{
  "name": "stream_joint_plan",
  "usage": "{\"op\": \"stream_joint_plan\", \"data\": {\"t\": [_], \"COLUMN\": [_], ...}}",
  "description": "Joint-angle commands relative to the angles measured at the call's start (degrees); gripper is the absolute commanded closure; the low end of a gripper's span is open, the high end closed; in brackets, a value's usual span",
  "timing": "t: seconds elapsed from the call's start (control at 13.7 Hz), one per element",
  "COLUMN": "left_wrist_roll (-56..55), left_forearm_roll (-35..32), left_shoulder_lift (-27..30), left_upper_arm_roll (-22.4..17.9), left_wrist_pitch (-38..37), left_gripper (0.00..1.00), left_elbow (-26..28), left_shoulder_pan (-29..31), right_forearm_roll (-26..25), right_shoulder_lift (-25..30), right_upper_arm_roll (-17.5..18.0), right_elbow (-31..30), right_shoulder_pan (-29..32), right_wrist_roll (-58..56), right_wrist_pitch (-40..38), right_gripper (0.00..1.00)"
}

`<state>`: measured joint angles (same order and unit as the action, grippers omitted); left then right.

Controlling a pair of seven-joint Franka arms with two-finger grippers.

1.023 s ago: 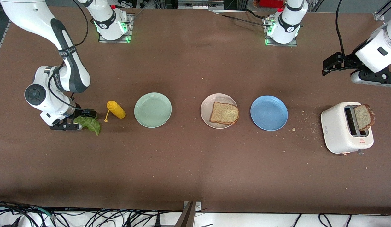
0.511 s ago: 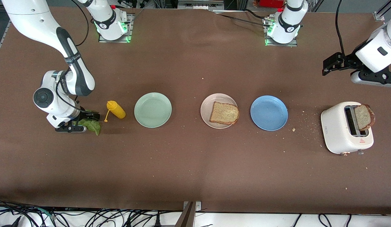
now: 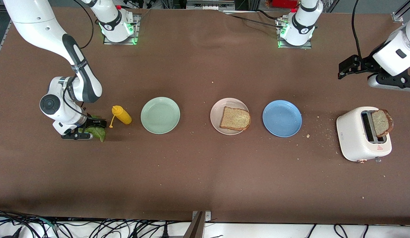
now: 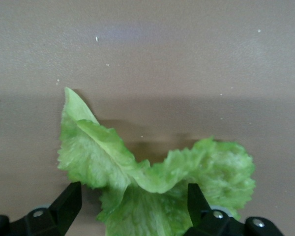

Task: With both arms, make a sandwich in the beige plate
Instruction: 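Release the bottle and grasp the green lettuce leaf with the right gripper, then lift the lettuce leaf with the right gripper and carry it onto the bread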

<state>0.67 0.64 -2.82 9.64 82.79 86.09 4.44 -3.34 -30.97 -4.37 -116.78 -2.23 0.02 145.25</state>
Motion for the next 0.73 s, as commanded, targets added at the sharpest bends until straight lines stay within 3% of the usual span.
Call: {"op": "stream_joint_plan", "data": {"t": [0.0,0.07,0.15,0.44,0.66], "left_wrist_roll": [-0.3,-0.2,-0.2,-0.2,-0.2], "left_forearm_roll": [1.2,1.2,1.2,1.2,1.2], "left_shoulder_lift": [0.0,0.0,0.0,0.0,0.0], "left_upper_arm_roll": [-0.1,-0.1,-0.1,-0.1,-0.1], "left_wrist_pitch": [0.2,0.2,0.2,0.2,0.2], "left_gripper": [0.00,0.00,0.00,0.00,0.00], "left_elbow": [-0.2,-0.2,-0.2,-0.2,-0.2], "left_shoulder_pan": [0.1,0.1,0.1,0.1,0.1], "right_forearm_roll": [3.2,4.5,4.7,4.1,2.3], "right_shoulder_lift": [0.1,0.1,0.1,0.8,3.6], "right_upper_arm_roll": [0.2,0.2,0.2,0.2,0.2], "right_elbow": [-0.6,-0.3,-0.3,0.2,3.0], "right_shoulder_pan": [0.4,0.1,-0.1,-0.7,-1.1], "right_wrist_roll": [-1.2,-1.2,-1.0,-1.2,-1.5], "right_wrist_pitch": [1.1,0.7,0.6,0.5,-5.7], "right_gripper": [0.69,0.93,1.00,1.00,1.00]}}
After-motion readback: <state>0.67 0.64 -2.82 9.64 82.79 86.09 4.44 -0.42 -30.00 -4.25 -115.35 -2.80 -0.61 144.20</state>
